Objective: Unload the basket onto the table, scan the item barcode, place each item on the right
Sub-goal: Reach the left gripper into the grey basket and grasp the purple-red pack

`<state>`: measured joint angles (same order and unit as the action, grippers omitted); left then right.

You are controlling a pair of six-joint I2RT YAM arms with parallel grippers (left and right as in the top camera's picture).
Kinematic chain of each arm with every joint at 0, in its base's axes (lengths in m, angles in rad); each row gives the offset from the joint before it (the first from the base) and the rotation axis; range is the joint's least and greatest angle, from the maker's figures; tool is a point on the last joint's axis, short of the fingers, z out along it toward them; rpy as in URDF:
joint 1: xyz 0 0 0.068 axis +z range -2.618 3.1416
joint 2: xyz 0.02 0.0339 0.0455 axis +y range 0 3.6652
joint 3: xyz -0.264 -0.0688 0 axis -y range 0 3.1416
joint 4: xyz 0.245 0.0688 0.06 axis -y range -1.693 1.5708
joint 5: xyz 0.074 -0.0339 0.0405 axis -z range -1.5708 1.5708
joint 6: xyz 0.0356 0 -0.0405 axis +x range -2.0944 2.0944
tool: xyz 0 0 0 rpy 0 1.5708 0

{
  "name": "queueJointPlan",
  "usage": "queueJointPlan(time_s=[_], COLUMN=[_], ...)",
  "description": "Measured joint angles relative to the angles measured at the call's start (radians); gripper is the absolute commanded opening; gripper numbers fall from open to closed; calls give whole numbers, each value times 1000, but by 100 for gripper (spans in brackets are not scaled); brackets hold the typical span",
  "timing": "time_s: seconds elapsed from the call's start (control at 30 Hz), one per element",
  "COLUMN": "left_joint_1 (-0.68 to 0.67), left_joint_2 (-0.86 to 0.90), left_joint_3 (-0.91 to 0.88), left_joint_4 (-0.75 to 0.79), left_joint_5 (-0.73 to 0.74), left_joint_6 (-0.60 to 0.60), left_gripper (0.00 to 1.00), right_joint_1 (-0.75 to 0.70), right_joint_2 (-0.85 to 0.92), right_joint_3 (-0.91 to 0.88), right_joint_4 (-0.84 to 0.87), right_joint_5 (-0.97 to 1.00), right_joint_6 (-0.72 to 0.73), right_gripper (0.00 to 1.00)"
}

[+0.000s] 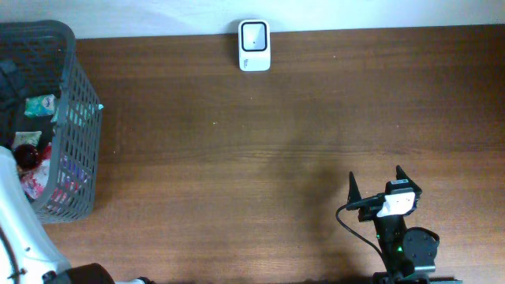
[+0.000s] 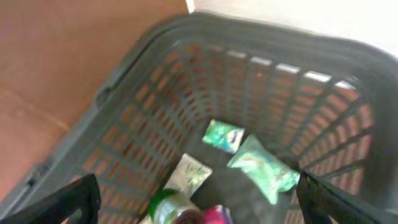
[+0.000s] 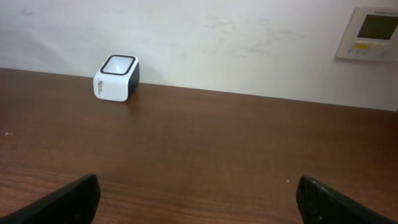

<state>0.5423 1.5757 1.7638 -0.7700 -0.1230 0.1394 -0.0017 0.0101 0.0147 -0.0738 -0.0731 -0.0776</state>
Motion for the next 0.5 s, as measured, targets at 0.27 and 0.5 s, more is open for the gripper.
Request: queueJointPlan(time_s=[0.27,0.5], left_joint_1=[23,57], left_joint_2=[97,102], left_joint_3=[0,0], left_joint_4=[-58,-43], left_joint_5=[-6,19], left_joint_6=[-9,-27], left_gripper=[99,99], right_joint_1=[0,0], right_joint_2=[0,0], right_joint_3=[0,0], right_joint_4=[0,0], right_joint_5=[0,0], right_joint_6=[0,0], right_gripper=[99,99])
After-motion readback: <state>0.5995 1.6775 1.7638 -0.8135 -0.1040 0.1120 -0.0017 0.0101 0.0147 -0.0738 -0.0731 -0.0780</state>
